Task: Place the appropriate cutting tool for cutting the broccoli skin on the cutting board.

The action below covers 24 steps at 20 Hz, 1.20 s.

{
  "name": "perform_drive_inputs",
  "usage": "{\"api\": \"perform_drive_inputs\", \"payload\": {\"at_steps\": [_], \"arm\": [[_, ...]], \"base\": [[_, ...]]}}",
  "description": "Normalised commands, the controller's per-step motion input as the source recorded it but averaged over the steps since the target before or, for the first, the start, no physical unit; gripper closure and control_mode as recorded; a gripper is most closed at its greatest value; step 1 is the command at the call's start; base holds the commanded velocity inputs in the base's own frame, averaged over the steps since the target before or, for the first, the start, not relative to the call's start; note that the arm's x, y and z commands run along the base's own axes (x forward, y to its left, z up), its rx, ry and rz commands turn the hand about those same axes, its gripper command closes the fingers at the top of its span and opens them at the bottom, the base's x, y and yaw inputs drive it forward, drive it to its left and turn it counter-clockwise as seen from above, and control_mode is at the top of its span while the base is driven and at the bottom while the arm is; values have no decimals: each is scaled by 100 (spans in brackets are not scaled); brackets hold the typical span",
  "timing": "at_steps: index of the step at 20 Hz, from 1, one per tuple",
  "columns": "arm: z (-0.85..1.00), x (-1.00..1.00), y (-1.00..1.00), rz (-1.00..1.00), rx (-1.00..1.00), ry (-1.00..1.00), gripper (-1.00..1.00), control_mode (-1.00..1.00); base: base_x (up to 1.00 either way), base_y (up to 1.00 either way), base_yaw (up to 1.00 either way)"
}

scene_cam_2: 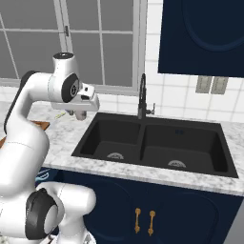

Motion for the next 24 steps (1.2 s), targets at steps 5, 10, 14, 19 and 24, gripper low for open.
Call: {"api": "perform_drive_inputs", "payload": {"at_steps": [5, 10, 14, 19, 24], "arm": [[-1, -4, 0, 0, 0, 0, -100, -100], [-47, -83, 37, 0, 4, 3, -100, -100], [-59, -94, 73, 0, 6, 2, -100, -100], [-68, -49, 79, 0, 18, 12, -100, -100], [-62, -35, 100, 0, 15, 3, -100, -100]], "base": [[0, 0, 0], [0, 0, 0], [0, 0, 0], [0, 0, 0], [0, 0, 0]]}}
